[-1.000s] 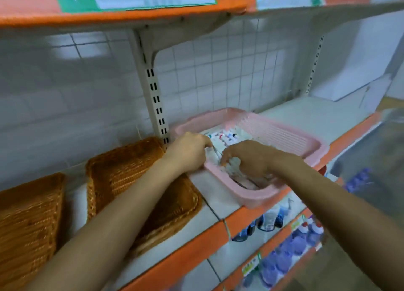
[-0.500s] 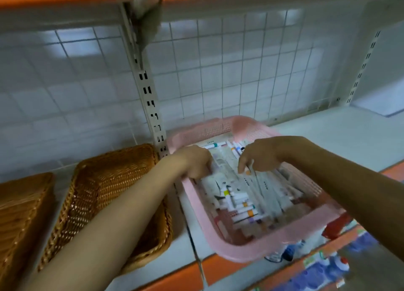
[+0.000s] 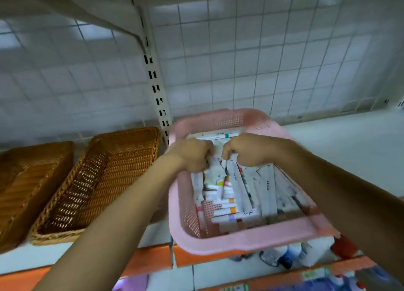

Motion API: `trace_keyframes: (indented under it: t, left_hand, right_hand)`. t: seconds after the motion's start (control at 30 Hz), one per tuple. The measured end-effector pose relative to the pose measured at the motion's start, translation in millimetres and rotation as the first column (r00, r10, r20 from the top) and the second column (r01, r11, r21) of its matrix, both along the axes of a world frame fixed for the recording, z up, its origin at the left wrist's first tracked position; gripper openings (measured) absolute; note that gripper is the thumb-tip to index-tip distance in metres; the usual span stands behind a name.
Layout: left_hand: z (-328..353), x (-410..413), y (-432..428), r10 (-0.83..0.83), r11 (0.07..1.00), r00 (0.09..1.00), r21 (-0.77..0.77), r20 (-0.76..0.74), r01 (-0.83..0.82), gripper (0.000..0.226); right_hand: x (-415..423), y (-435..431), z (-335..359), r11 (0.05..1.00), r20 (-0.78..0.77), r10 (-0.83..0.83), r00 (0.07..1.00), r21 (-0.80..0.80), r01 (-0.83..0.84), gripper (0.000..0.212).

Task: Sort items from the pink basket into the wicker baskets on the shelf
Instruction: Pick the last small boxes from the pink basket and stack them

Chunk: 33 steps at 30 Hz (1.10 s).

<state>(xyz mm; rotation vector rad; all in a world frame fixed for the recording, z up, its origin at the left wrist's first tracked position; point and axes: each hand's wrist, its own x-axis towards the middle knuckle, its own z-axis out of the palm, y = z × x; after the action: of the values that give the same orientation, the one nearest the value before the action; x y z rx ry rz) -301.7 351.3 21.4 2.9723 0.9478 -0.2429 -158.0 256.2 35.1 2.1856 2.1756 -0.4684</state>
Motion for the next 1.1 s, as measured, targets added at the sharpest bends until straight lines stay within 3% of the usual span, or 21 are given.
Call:
trace_keyframes:
  t: [0.07, 0.17, 0.3, 0.4, 0.57, 0.63, 0.8, 0.93, 1.0, 1.1]
  left_hand:
    - [-1.4, -1.7, -0.3, 0.069, 0.997, 0.996, 0.019, 0.065, -0.07, 0.034]
    - [-4.6, -3.1, -1.5, 0.07, 0.995, 0.997, 0.067, 0.034, -0.072, 0.032]
    - [-4.6, -4.4, -8.2, -0.104, 0.991, 0.994, 0.083, 0.014, 0.103, 0.055]
    - [-2.8, -4.8, -9.2, -0.126, 0.988, 0.988, 0.078, -0.086, 0.133, 0.052]
    - [-3.8, -6.6, -7.7, 0.094, 0.99, 0.992, 0.099, 0.084, -0.102, 0.025]
    - [-5.2, -6.7, -6.8, 0.128, 0.983, 0.986, 0.119, 0.107, -0.14, 0.023]
    - [-7.8, -11.2, -0.4, 0.161, 0.975, 0.949, 0.108, 0.271, -0.196, 0.027]
    - [-7.4, -10.4, -3.6, 0.116, 0.978, 0.993, 0.17, 0.025, -0.119, 0.036]
    - [-2.4, -11.6, -5.0, 0.074, 0.994, 0.997, 0.078, 0.018, -0.075, 0.049]
    - [3.7, -16.3, -5.5, 0.073, 0.987, 0.985, -0.155, 0.156, -0.048, 0.062]
  right_hand:
    - [5.1, -5.4, 1.9, 0.997, 0.005, -0.05, 0.999, -0.062, 0.05, 0.053]
    - [13.7, -6.7, 0.6, 0.995, 0.055, -0.088, 0.995, -0.049, 0.091, 0.037]
    - [16.9, -5.7, -4.3, 0.996, 0.151, -0.091, 0.984, -0.007, 0.094, 0.028]
    - [15.4, -8.0, -3.6, 0.995, 0.158, -0.089, 0.983, -0.022, 0.094, 0.037]
    - [9.2, -9.3, -8.0, 0.987, 0.242, -0.088, 0.966, -0.112, 0.118, 0.058]
    - [6.5, -10.0, -10.3, 0.987, 0.259, -0.071, 0.963, -0.122, 0.105, 0.064]
    - [2.8, -9.5, -12.8, 0.997, 0.24, 0.038, 0.97, -0.081, -0.019, 0.053]
    - [1.7, -8.0, -12.6, 0.992, 0.141, 0.087, 0.986, -0.098, -0.074, 0.047]
    - [0.1, -8.2, -14.9, 0.992, 0.111, 0.078, 0.991, -0.105, -0.066, 0.051]
    - [0.3, -10.0, -12.6, 0.994, 0.077, 0.047, 0.996, -0.106, -0.039, 0.042]
